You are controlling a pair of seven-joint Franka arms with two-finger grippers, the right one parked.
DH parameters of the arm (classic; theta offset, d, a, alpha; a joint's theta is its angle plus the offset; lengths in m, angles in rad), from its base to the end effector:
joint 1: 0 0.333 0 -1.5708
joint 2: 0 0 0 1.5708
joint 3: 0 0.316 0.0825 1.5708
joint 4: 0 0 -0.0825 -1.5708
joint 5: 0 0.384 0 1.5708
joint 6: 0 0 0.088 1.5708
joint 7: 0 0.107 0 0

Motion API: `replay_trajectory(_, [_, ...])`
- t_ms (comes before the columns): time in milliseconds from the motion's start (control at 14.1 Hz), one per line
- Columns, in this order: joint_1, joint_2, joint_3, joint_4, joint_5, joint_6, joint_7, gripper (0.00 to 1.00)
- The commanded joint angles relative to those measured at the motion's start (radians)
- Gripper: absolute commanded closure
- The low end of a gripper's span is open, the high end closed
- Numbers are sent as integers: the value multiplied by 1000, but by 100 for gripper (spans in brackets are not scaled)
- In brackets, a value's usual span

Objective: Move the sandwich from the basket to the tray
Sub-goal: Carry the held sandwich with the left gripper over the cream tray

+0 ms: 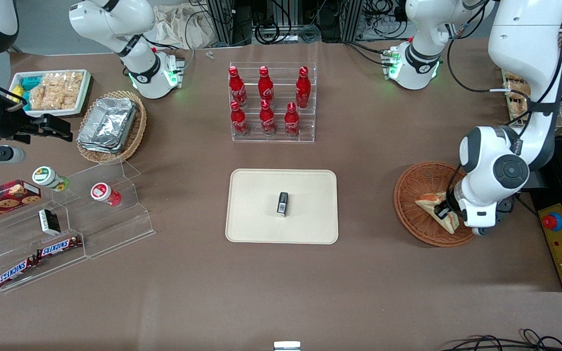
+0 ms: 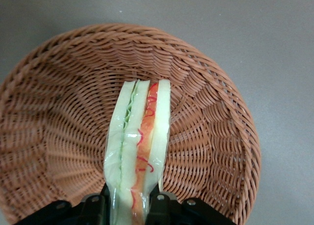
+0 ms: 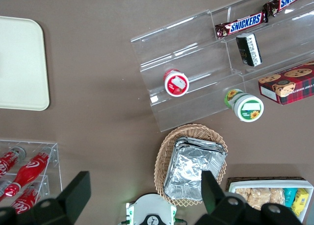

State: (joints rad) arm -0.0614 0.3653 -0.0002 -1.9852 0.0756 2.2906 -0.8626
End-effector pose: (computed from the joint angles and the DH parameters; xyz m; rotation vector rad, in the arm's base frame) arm 0.6015 -0.0354 0.2753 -2.8524 -1.1219 0.0444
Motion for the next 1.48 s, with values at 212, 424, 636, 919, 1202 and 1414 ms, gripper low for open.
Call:
replay_trajectory(212, [-3,-29,-89,349,1,-449,-33,100])
replay_trajectory(424, [-3,-25,-151,520,-55,-600,-33,100])
replay_trajectory(636, [-18,30,-295,557,-43,-582,31,100])
replay_trajectory(919, [-135,150,-331,562,-10,-499,76,100])
replay_trajectory(1202, [-231,297,-331,559,50,-343,80,100])
replay_trajectory(1414, [-255,363,-331,560,62,-280,80,100])
